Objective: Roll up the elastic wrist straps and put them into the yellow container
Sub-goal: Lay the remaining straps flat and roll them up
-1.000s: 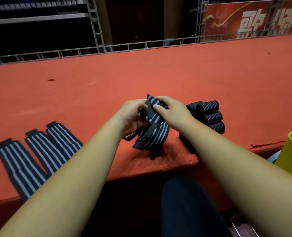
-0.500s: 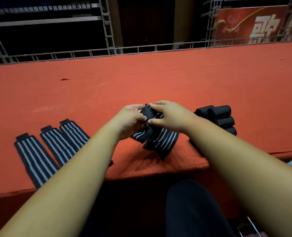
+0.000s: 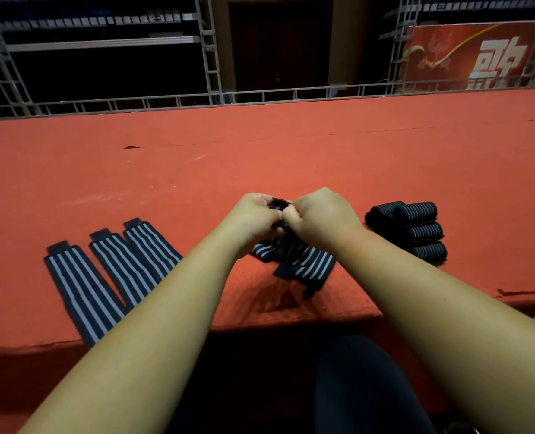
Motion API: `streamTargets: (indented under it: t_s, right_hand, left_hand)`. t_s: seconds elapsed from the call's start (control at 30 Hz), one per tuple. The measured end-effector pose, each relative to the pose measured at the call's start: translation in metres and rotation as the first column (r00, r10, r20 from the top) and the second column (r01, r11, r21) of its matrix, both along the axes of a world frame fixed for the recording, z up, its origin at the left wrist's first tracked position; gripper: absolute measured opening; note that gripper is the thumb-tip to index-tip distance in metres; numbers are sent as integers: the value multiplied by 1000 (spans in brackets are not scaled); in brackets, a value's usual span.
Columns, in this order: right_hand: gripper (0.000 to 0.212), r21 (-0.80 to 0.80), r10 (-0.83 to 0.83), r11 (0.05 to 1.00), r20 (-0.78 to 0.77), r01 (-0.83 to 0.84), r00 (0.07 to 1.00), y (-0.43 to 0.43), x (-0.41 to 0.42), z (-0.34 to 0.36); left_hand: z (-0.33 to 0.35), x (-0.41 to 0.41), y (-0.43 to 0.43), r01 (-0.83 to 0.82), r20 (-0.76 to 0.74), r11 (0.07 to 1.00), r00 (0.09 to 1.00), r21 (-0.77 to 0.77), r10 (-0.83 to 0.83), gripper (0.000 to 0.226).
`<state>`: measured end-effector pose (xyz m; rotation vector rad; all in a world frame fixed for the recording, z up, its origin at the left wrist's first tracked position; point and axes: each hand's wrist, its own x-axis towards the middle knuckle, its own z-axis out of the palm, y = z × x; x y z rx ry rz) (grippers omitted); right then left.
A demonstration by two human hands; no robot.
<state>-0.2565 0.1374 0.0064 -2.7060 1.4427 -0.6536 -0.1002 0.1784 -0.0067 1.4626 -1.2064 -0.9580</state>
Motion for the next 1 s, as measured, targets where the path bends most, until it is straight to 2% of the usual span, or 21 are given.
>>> streamTargets:
  t_s: [0.07, 0.13, 0.17, 0.23, 0.27, 0.3, 0.4, 0.47, 0.57, 0.67, 0.87, 0.93, 1.0]
  right_hand:
    - [45, 97, -35, 995, 162, 20, 986, -3, -1, 2]
    - [43, 201, -104, 979, 388, 25, 916, -4, -2, 7]
    - [40, 264, -160, 964, 530, 17, 833, -4, -4, 12]
    - [36, 402, -296, 911, 797, -96, 526, -7, -6, 19]
    - [33, 440, -354, 885, 849, -152, 393, -9, -8, 22]
    - [29, 455, -386, 874, 862, -168, 328, -12, -9, 25]
    - [14, 475, -405, 851, 865, -225, 296, -16, -7, 32]
    - [13, 480, -382, 839, 855, -257, 351, -14, -3, 35]
    - [22, 456, -294, 842, 836, -289, 462, -9, 6, 41]
    - [30, 407, -220, 876, 816, -261, 534, -3, 16, 48]
    - [27, 381, -249, 902, 843, -203, 477, 1, 17, 54]
    - [27, 421, -306, 869, 869, -259, 388, 3, 15, 59]
    - [28, 462, -339, 821, 867, -335, 366, 5, 14, 61]
  left_hand:
    - [4, 1, 5, -5, 44, 1000, 999, 3, 5, 43]
    - [6, 5, 10, -30, 109, 1000, 994, 9, 29, 53]
    - [6, 9, 10, -47, 165, 999, 985, 7, 45, 58]
    - [4, 21, 9, -96, 330, 994, 941, 45, 76, 63]
    - [3, 25, 11, -135, 409, 986, 909, 97, 84, 64]
    - [2, 28, 14, -166, 473, 974, 878, 155, 75, 64]
    - [3, 37, 17, -120, 523, 972, 852, 202, -3, 59]
    - [12, 36, 18, -39, 414, 994, 910, 104, -8, 53]
    - [36, 27, 21, 50, 170, 997, 985, -58, -40, 30]
    - [57, 19, 27, 39, 173, 988, 985, -151, -13, 21]
    - [79, 19, 34, 81, 186, 988, 981, -130, -56, 14]
    - [86, 18, 37, 78, 155, 988, 986, -134, -57, 14]
    - [97, 16, 39, 47, 118, 987, 993, -151, -29, 12]
